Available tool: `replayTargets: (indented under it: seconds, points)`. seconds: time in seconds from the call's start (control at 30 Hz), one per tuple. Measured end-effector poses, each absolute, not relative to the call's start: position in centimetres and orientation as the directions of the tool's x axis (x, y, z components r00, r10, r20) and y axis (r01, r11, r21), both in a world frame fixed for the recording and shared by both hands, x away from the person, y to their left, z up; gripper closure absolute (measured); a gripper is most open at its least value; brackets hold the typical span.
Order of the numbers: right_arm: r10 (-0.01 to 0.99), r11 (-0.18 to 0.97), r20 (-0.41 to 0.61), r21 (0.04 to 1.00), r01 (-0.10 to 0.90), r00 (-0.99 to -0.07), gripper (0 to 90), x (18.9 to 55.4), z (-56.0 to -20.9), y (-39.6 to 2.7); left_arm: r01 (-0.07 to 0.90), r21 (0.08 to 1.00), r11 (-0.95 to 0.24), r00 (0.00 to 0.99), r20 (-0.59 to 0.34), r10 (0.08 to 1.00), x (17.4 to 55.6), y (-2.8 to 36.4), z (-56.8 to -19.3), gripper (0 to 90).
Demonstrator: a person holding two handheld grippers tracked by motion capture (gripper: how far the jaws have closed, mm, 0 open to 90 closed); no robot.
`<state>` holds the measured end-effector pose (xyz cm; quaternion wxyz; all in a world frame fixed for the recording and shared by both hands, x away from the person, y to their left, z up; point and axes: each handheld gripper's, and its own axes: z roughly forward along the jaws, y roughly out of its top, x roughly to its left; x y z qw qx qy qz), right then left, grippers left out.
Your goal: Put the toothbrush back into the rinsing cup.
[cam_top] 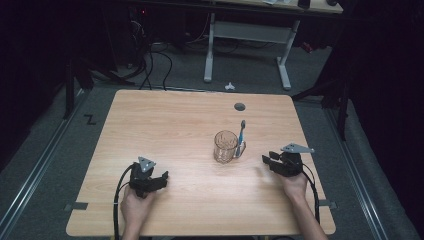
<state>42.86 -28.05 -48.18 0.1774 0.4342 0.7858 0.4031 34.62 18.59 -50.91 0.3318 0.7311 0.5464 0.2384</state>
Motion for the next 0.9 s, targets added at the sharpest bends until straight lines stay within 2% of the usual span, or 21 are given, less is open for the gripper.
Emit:
replayTargets:
  seconds: [0.9]
  points:
    - [0.816,0.378,0.01,0.748,0.546,-0.578,57.1,43.1,-49.9,-26.3,0.641,0.746,-0.182,0.289,-0.014,0.957,34.6,18.6,-50.9,25.3]
